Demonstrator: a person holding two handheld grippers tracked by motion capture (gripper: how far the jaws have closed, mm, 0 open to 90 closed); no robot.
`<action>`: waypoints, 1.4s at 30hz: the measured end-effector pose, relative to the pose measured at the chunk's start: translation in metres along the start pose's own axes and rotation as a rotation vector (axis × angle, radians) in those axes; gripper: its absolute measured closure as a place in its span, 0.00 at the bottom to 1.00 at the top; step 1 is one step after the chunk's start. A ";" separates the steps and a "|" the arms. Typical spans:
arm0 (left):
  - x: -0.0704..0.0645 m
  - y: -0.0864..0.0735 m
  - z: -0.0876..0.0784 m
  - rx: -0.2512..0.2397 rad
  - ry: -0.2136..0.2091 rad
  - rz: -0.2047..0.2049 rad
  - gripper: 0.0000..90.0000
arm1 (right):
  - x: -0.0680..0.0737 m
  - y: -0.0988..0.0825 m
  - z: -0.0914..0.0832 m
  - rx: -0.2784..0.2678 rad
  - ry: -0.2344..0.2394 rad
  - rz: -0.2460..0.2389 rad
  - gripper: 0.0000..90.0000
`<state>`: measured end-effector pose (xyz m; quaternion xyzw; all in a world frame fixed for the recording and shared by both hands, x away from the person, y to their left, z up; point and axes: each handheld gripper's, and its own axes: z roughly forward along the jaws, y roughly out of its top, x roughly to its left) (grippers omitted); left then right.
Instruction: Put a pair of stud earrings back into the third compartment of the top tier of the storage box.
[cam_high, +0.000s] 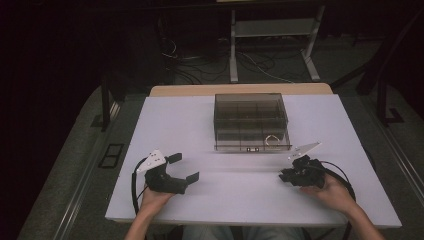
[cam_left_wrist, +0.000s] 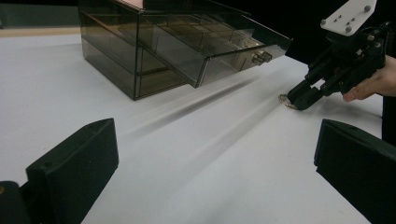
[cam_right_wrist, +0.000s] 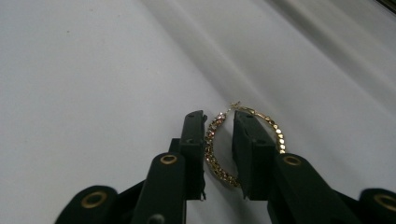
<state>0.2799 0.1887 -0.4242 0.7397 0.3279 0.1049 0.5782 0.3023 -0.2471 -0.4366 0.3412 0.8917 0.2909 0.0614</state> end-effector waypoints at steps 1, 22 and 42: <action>0.000 0.000 0.000 -0.001 0.001 -0.001 0.00 | 0.000 0.000 0.000 0.001 0.000 0.004 0.85; 0.000 0.000 0.000 0.003 0.000 0.001 0.00 | -0.003 0.002 -0.009 -0.012 0.098 0.057 0.94; 0.000 0.000 0.000 -0.002 0.004 -0.003 0.00 | 0.000 0.013 -0.030 -0.041 0.170 0.066 0.95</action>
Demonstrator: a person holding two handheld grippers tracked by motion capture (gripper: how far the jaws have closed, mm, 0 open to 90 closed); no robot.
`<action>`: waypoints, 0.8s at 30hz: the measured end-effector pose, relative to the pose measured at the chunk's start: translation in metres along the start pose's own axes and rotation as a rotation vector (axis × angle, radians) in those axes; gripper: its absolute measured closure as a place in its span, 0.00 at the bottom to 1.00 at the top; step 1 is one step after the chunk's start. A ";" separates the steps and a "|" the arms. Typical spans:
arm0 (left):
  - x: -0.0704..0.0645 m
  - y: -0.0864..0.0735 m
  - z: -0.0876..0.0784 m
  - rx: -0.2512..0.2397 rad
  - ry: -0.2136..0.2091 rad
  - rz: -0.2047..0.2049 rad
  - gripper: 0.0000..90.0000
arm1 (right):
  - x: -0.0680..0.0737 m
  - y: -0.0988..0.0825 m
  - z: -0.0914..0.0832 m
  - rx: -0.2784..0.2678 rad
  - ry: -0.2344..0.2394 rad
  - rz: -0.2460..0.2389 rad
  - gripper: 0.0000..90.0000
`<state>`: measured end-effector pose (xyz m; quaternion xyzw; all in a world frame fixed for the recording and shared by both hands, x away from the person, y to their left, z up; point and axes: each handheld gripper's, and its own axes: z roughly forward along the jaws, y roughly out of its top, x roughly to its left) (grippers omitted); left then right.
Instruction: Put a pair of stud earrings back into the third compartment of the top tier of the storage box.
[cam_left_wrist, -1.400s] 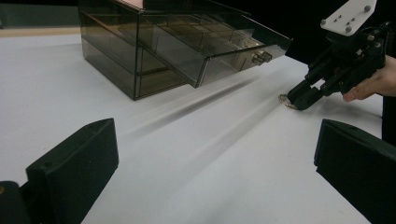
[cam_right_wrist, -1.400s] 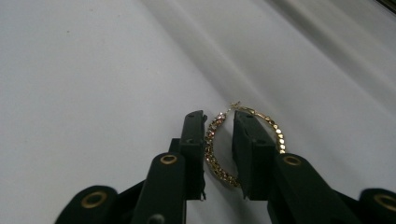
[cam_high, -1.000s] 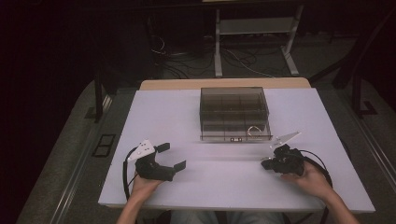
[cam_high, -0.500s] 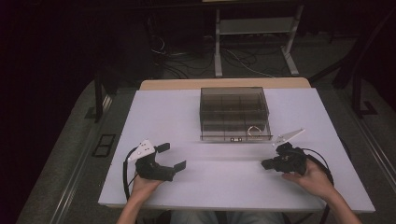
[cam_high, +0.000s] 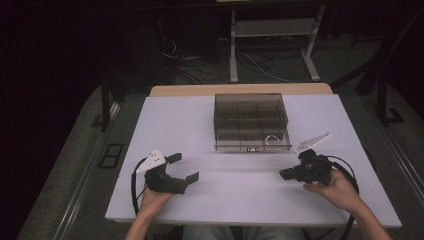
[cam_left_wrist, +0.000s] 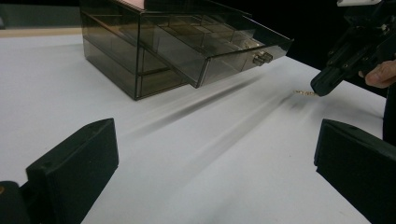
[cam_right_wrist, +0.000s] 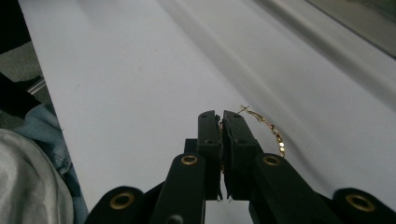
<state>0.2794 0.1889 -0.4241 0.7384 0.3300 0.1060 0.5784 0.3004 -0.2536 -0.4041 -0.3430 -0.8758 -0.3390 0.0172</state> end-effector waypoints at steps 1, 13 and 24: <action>0.000 0.000 0.000 -0.001 0.000 0.000 0.00 | 0.000 0.001 -0.001 -0.001 0.002 -0.005 0.95; 0.000 0.000 0.000 -0.001 0.000 -0.001 0.00 | 0.006 0.010 -0.014 -0.011 0.012 -0.019 0.95; 0.000 0.000 0.001 0.003 -0.001 -0.001 0.00 | 0.007 0.018 -0.030 -0.030 0.027 -0.021 0.95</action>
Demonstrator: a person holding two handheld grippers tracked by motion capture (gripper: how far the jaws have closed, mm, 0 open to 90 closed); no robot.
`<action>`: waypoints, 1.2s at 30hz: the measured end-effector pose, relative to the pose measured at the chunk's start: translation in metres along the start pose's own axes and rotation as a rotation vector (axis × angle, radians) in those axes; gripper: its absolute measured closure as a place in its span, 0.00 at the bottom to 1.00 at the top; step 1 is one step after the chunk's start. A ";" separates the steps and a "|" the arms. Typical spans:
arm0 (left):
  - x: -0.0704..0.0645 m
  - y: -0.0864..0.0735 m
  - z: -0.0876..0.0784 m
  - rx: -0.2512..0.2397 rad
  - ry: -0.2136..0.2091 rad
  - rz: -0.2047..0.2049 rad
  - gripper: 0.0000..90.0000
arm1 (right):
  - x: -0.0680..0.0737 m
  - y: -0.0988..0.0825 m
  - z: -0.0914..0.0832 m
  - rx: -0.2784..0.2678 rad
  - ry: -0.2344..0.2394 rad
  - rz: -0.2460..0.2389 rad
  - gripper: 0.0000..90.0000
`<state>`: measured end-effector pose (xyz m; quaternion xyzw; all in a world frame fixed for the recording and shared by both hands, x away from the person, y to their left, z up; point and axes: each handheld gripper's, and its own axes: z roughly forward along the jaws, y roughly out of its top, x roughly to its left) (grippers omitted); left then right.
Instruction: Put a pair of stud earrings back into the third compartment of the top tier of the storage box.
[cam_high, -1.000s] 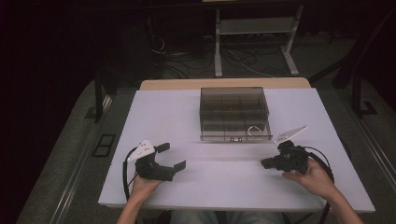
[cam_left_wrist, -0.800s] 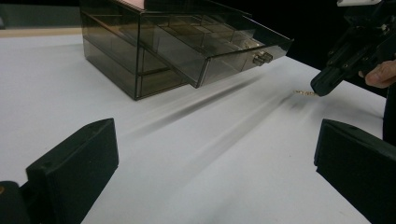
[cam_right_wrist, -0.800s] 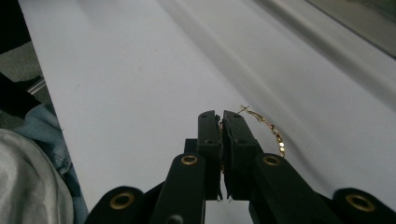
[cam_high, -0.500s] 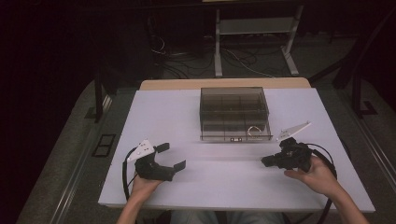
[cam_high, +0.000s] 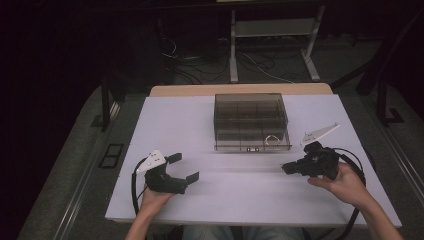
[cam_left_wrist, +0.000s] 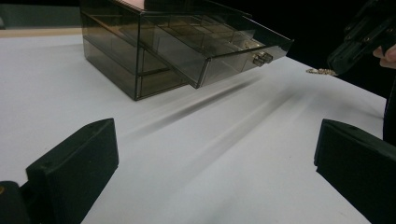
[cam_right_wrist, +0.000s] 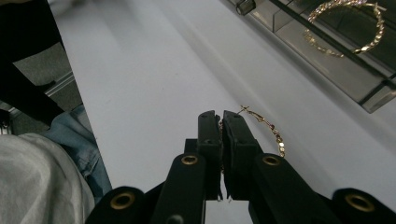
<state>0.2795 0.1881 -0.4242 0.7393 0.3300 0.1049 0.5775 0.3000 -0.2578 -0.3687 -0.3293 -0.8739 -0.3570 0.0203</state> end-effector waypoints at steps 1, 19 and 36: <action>0.000 0.000 0.000 0.002 0.000 0.002 0.00 | 0.000 0.001 -0.001 -0.002 -0.002 -0.001 0.95; 0.000 0.000 0.000 -0.005 0.001 -0.002 0.00 | 0.006 0.029 -0.025 -0.033 -0.017 -0.043 0.95; 0.001 0.000 0.001 -0.006 0.001 -0.002 0.00 | 0.003 0.061 -0.039 -0.057 -0.038 -0.073 0.95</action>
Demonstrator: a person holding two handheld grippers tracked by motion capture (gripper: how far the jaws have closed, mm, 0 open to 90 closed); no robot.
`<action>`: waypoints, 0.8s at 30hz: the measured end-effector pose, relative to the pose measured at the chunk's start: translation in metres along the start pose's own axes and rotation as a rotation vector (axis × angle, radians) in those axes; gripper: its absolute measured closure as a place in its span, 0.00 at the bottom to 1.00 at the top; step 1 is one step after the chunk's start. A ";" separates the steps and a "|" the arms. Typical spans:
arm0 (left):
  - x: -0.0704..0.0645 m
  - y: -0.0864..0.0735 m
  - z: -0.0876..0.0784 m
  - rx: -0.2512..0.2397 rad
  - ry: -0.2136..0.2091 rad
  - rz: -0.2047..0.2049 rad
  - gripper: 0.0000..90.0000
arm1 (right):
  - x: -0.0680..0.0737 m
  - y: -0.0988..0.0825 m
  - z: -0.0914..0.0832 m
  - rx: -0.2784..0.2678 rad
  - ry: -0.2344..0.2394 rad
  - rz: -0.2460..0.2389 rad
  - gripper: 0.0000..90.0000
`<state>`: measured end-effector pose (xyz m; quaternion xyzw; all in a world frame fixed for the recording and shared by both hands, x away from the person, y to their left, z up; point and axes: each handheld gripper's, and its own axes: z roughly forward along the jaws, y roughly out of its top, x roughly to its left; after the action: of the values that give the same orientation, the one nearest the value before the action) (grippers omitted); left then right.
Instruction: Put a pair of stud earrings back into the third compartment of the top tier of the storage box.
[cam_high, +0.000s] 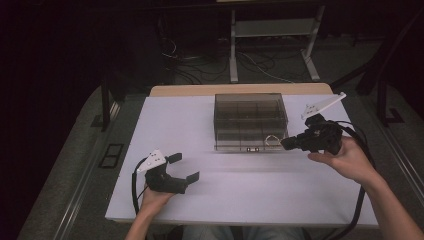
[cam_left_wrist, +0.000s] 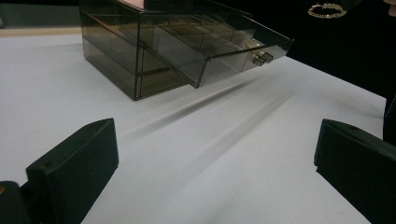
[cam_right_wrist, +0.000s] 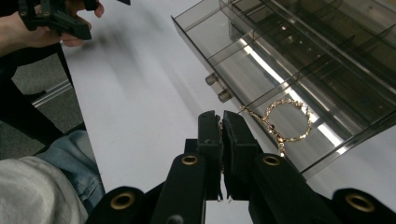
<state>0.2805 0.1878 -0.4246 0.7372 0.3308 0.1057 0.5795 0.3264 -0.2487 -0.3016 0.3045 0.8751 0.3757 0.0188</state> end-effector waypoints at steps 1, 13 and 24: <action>0.000 0.000 0.000 0.001 0.000 0.000 0.00 | -0.001 0.001 0.000 -0.002 -0.001 0.003 0.95; 0.001 0.000 0.000 0.001 -0.003 0.003 0.00 | -0.017 0.010 0.012 -0.011 -0.038 0.025 0.95; 0.001 0.000 -0.001 0.001 -0.003 0.003 0.00 | -0.035 0.011 0.023 -0.010 -0.075 0.060 0.95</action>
<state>0.2807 0.1893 -0.4242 0.7382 0.3292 0.1053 0.5793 0.3663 -0.2472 -0.3172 0.3441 0.8624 0.3689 0.0417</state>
